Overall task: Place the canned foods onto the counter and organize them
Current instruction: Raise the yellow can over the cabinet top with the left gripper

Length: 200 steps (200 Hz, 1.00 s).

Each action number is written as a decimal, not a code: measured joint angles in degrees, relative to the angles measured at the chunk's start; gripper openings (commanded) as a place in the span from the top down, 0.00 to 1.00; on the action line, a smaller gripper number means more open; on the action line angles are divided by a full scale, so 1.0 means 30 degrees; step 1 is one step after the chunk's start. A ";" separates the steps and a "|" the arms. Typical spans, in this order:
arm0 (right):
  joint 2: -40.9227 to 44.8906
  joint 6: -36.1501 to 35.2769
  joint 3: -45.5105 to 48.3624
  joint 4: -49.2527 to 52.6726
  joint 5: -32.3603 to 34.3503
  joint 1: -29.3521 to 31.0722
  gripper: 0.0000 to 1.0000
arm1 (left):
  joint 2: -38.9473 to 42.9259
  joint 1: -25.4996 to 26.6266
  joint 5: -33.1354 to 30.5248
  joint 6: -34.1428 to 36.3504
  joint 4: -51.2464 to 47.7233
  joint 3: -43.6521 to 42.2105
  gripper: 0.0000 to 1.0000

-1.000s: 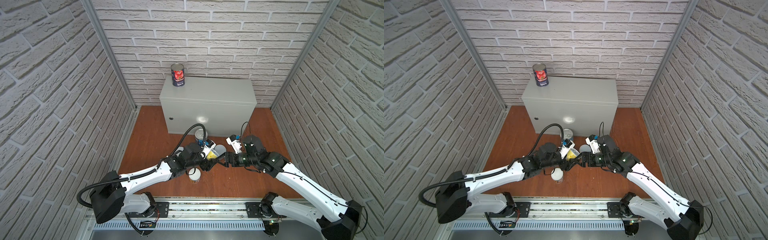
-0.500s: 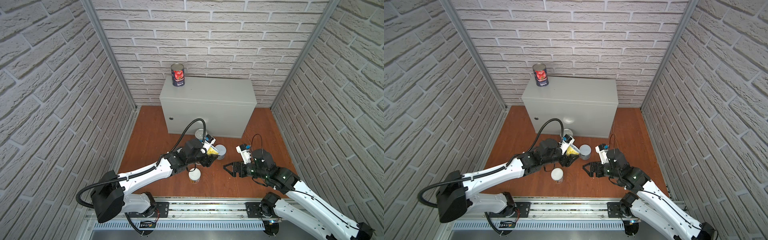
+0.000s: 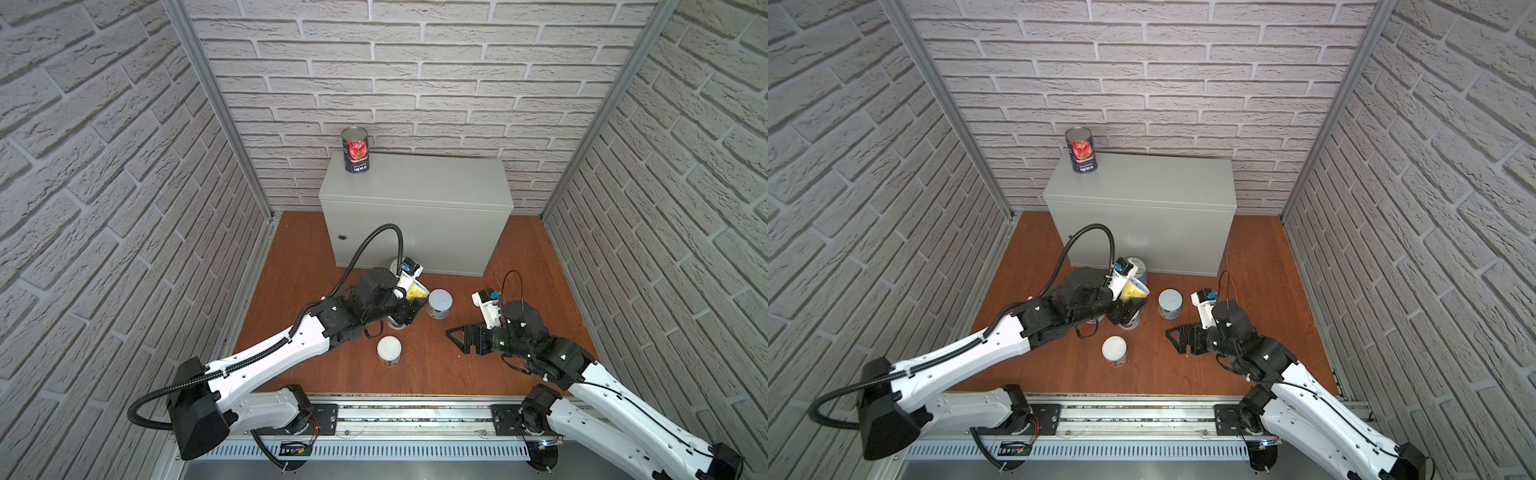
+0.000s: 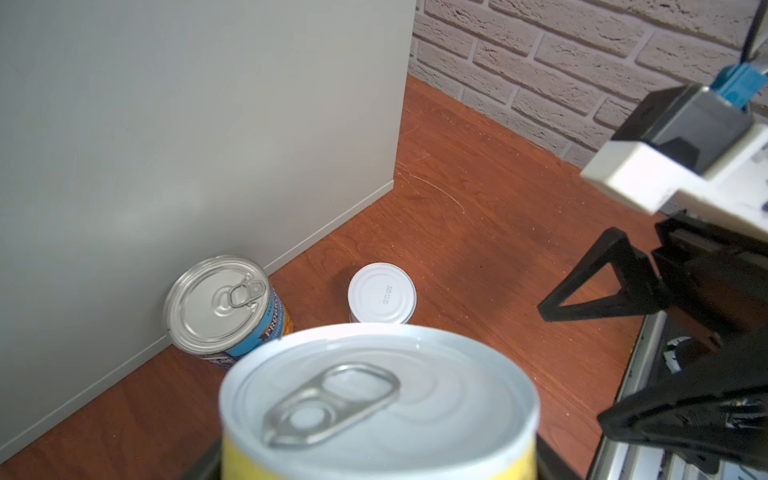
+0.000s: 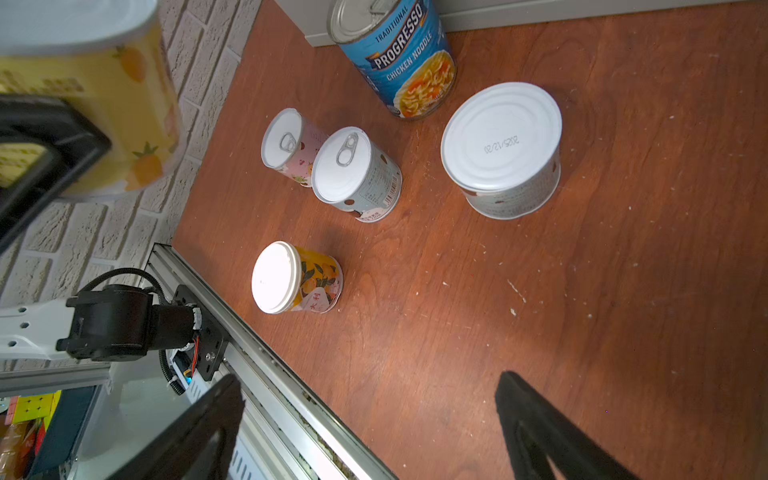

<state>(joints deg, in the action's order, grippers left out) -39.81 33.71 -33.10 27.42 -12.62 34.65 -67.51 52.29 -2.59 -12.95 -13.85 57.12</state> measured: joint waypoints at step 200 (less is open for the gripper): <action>0.2703 0.1202 0.1741 -0.0656 0.0255 0.0000 0.05 | 0.0488 -0.5260 -0.2514 0.1224 0.0437 0.5297 0.45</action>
<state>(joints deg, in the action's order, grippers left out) -31.70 37.32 -27.88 25.45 -11.86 34.65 -66.04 36.51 -10.13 -9.28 -12.53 73.01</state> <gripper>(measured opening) 0.953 0.758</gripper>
